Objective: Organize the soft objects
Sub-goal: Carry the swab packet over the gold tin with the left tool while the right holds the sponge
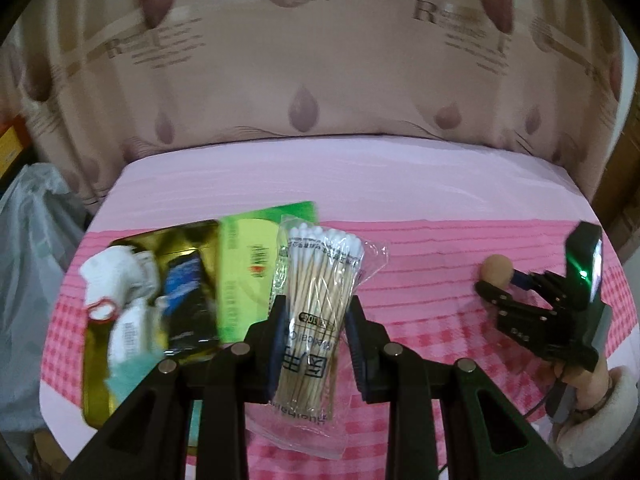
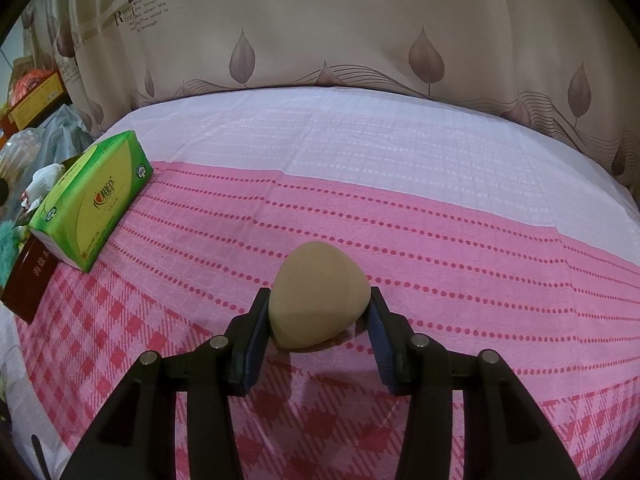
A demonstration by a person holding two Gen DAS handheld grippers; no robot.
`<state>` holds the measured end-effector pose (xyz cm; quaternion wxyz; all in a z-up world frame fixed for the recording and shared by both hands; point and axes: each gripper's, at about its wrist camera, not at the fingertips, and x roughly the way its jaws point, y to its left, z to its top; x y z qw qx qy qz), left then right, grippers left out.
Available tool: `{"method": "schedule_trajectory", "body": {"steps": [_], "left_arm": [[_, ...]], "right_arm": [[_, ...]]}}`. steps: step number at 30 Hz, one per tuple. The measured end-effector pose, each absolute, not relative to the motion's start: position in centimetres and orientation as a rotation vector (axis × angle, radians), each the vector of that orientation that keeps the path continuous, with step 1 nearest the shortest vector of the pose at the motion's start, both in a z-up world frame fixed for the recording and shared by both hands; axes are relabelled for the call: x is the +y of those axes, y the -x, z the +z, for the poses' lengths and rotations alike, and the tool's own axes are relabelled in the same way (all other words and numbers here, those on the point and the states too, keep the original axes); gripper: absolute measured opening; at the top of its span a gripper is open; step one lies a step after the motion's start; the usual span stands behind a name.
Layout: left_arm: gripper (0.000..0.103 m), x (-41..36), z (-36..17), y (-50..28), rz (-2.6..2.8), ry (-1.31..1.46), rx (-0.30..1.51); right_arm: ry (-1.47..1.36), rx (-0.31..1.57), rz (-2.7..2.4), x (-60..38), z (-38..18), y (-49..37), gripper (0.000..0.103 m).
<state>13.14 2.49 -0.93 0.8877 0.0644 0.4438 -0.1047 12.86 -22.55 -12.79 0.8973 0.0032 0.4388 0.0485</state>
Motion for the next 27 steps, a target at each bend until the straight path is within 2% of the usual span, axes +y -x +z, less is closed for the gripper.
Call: {"method": "schedule_trajectory", "body": {"steps": [14,27], "left_arm": [[0.028,11.8,-0.9,-15.4,0.003,-0.079,0.919],[0.028,16.3,-2.9,-18.5,0.086,-0.032,0.961]], "right_arm": [[0.006,0.912,0.097,-22.6,-12.9,-13.0,0.044],[0.007,0.913,0.096,-22.5,-12.8,-13.0,0.044]]}}
